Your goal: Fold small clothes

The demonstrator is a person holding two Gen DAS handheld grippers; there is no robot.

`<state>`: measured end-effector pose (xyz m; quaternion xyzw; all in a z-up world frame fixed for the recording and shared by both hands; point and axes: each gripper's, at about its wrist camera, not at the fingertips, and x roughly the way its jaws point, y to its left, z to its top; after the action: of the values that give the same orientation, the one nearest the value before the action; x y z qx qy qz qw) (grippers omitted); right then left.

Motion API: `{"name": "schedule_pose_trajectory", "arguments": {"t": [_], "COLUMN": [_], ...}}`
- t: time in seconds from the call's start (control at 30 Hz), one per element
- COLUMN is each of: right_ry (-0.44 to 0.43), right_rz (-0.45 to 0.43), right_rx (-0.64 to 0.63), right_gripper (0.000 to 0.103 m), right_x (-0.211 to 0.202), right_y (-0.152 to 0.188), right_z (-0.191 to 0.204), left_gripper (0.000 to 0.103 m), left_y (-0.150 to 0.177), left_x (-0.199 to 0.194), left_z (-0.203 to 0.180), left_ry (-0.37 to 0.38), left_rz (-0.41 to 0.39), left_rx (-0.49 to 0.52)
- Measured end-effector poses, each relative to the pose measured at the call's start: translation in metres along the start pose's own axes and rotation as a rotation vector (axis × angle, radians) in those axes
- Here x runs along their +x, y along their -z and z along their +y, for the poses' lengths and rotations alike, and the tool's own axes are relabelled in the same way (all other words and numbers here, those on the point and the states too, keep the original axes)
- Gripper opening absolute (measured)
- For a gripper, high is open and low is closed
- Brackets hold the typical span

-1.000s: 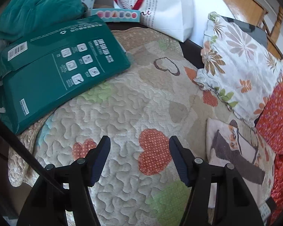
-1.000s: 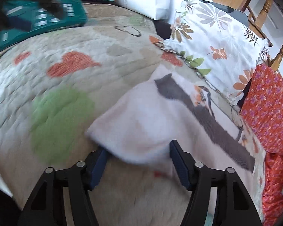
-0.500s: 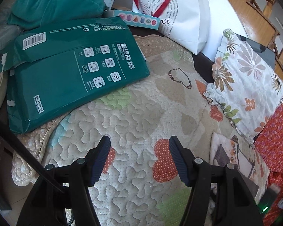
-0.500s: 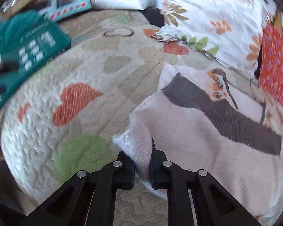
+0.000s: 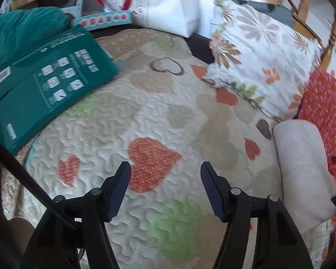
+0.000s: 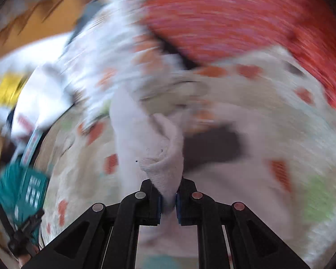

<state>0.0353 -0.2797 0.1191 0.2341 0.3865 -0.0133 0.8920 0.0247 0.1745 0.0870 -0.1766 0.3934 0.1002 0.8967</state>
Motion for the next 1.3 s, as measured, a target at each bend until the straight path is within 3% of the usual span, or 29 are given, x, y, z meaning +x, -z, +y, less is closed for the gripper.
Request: {"name": "schedule_pose_trajectory", "arguments": {"t": [0.13,0.2,0.4,0.6,0.73,0.83,0.87,0.93,0.97,1.0,1.03,1.13,1.23,1.27,1.3], "right_ry": [0.083,0.036,-0.001,0.039,0.053,0.033,0.030,0.031,0.031,0.026,0.010,-0.013,0.000,-0.030,-0.082], "right_rz": [0.075,0.120,0.142,0.133,0.179,0.106,0.064,0.029,0.016,0.007,0.007,0.085,0.130,0.131,0.134], "right_rx": [0.104,0.174,0.102,0.075,0.049,0.041,0.029,0.007,-0.006,-0.009,-0.008,0.047,0.105,0.125,0.143], "right_gripper": [0.011,0.011,0.010,0.008,0.009,0.014,0.019,0.042,0.062,0.073,0.074,0.075,0.075,0.071,0.048], "right_x": [0.000,0.009,0.008,-0.011,-0.014,-0.036,-0.044,-0.046,-0.042,-0.035,-0.024,0.033,0.077,0.087,0.093], "right_y": [0.026,0.041,0.046,0.047,0.051,0.044,0.035,0.020,0.010,0.001,-0.007,-0.031,-0.040,-0.040,-0.040], "right_z": [-0.076,-0.098,-0.088,-0.107,-0.122,-0.120,-0.116,-0.107,-0.102,-0.099,-0.097,-0.100,-0.109,-0.113,-0.115], "left_gripper": [0.063,0.063,0.063,0.064,0.065,0.069,0.071,0.078,0.079,0.080,0.083,0.088,0.088,0.088,0.077], "left_y": [0.013,0.019,0.039,0.062,0.074,0.078,0.078,0.075,0.074,0.071,0.069,0.070,0.079,0.084,0.088], "left_x": [0.004,0.007,0.011,0.013,0.021,0.025,0.027,0.031,0.034,0.039,0.043,0.064,0.084,0.091,0.095], "left_z": [-0.034,-0.052,-0.106,-0.159,-0.188,-0.206,-0.212,-0.220,-0.222,-0.226,-0.228,-0.241,-0.254,-0.260,-0.265], "left_ry": [0.033,0.067,0.137,0.218,0.299,0.332,0.342,0.368,0.390,0.412,0.431,0.482,0.480,0.484,0.503], "left_rz": [0.033,0.054,0.098,0.130,0.186,0.190,0.183,0.177,0.186,0.197,0.210,0.287,0.362,0.400,0.442], "left_rx": [0.067,0.088,0.174,0.282,0.308,0.324,0.324,0.309,0.328,0.311,0.296,0.259,0.255,0.253,0.251]}}
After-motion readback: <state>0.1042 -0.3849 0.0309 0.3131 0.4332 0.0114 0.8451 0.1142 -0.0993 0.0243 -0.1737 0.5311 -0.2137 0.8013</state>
